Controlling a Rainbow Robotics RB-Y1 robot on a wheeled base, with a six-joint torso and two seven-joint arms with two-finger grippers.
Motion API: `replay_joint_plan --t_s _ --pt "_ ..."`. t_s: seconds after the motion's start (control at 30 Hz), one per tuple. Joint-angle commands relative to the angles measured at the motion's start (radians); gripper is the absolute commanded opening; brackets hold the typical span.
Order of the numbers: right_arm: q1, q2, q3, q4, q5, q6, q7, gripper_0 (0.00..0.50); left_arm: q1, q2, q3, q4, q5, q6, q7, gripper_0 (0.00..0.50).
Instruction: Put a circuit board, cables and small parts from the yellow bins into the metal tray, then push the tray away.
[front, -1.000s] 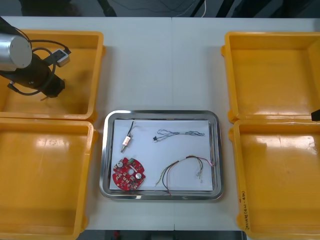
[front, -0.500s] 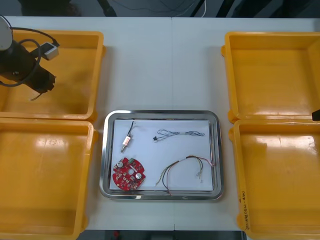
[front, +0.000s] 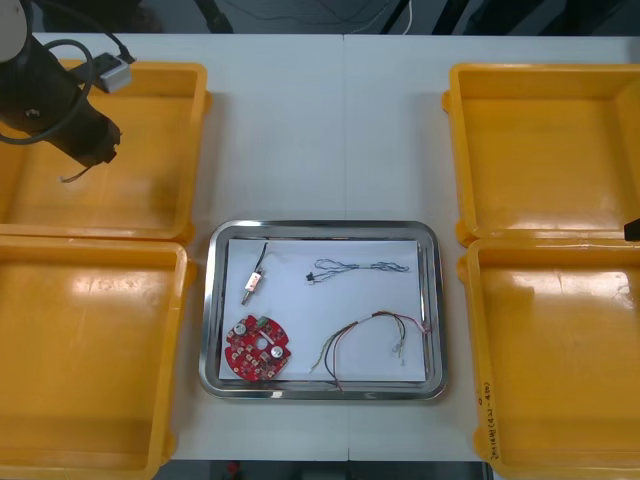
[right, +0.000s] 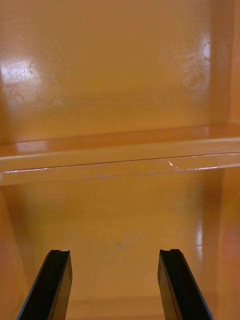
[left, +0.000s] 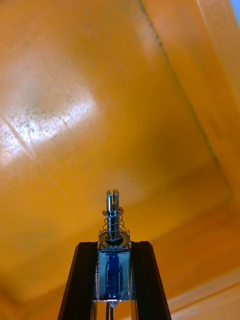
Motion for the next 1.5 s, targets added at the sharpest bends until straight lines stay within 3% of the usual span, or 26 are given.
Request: replay_joint_plan --t_s 0.03,0.47,0.87,1.5 --pt "0.012 -0.043 -0.033 -0.03 0.002 0.003 -0.026 0.5 0.026 -0.004 0.051 -0.131 0.0 0.059 0.17 0.0" --pt "0.014 -0.043 -0.033 -0.03 -0.001 0.003 -0.029 0.5 0.04 -0.088 0.048 -0.412 0.0 0.245 0.512 0.0" --pt "0.014 -0.043 -0.033 -0.03 -0.006 0.003 -0.032 0.5 0.04 -0.105 -0.109 -0.594 -0.014 0.258 0.791 0.0" --pt "0.014 -0.043 -0.033 -0.03 -0.01 0.003 -0.046 0.5 0.028 -0.107 -0.466 -0.654 -0.093 0.042 1.184 0.0"
